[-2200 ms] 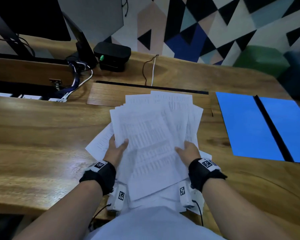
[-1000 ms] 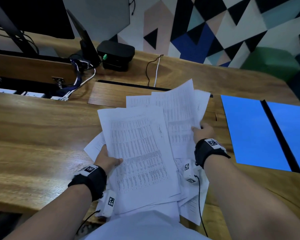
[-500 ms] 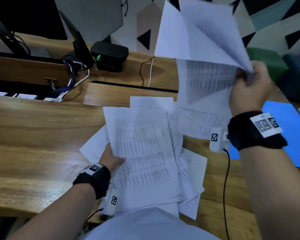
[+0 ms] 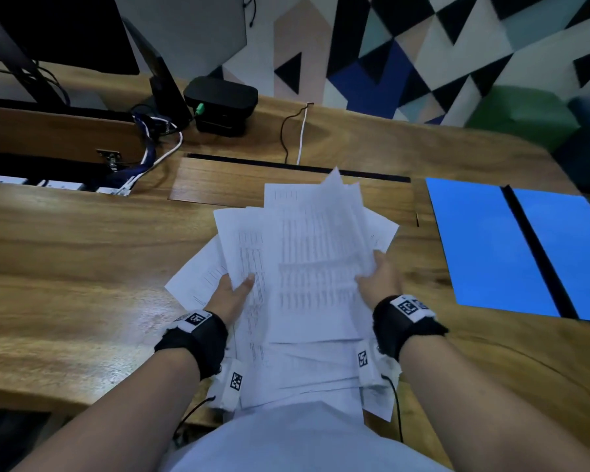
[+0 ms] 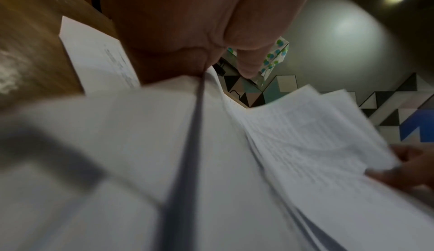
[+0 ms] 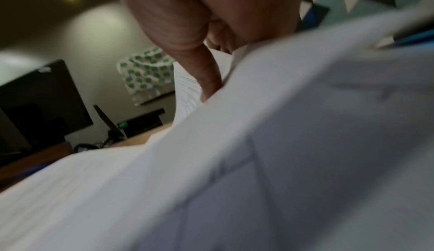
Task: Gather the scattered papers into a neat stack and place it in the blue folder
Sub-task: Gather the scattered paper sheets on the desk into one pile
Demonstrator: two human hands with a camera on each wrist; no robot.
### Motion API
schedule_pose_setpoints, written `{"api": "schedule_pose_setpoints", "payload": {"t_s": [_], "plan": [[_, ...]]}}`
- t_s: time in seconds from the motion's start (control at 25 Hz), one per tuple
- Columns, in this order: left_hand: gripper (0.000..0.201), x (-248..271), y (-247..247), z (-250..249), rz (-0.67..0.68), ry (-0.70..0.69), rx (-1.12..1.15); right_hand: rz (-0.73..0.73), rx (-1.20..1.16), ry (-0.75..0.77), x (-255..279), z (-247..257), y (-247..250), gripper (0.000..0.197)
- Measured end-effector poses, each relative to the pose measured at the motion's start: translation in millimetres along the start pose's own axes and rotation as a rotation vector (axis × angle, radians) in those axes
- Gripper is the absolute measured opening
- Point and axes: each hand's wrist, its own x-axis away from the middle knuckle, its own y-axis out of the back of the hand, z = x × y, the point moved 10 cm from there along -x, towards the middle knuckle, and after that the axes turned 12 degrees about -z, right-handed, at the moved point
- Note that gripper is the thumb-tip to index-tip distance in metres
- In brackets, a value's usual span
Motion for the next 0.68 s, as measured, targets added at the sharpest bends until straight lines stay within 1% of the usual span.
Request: {"api": "schedule_pose_setpoints", "payload": {"t_s": [0.12,0.2,0.24,0.28,0.32,0.36,0.4,0.44,0.48,0.52,0.6,0.68], "plan": [[0.065,8.1,-3.4,-2.5,-0.001,-0.033,-0.03,0.185,-0.008,-0.01,20.4,-12.6,-38.8,0.045],[0.067,13.4,-7.3,-2.5,0.006,-0.064,-0.013,0.307,-0.005,0.042,31.4,-6.8,-56.8,0.048],[0.067,15.7,-6.8,-3.6,0.003,-0.081,-0.003,0.334,-0.027,0.056,33.1,-3.4,-58.8,0.047],[0.067,14.5,-2.8,-4.2,-0.012,-0.087,0.011,0.299,-0.063,0.032,27.1,-4.1,-53.9,0.045],[0.065,12.3,4.8,-6.3,-0.034,-0.091,0.036,0.205,-0.097,-0.024,15.7,-9.4,-41.3,0.042],[0.064,6.5,14.9,-5.3,-0.057,-0.079,0.069,0.08,-0.09,-0.093,2.0,-20.7,-23.9,0.04],[0.064,0.7,26.6,-3.9,-0.077,-0.062,0.103,-0.019,-0.032,-0.156,-9.2,-32.8,-6.0,0.038],[0.064,-8.0,38.8,1.3,-0.097,-0.041,0.123,-0.057,0.071,-0.2,-17.4,-44.8,6.4,0.035],[0.064,-14.6,50.0,6.7,-0.116,-0.02,0.129,-0.041,0.168,-0.224,-20.8,-53.2,11.0,0.033],[0.064,-19.6,58.2,13.6,-0.13,0.001,0.121,0.008,0.219,-0.226,-22.1,-58.9,6.2,0.034],[0.065,-23.2,62.8,24.9,-0.129,0.033,0.088,0.073,0.206,-0.224,-20.8,-60.4,-10.2,0.042],[0.067,-23.9,58.7,32.8,-0.119,0.053,0.065,0.043,0.155,-0.278,-17.2,-59.3,-18.9,0.056]]}}
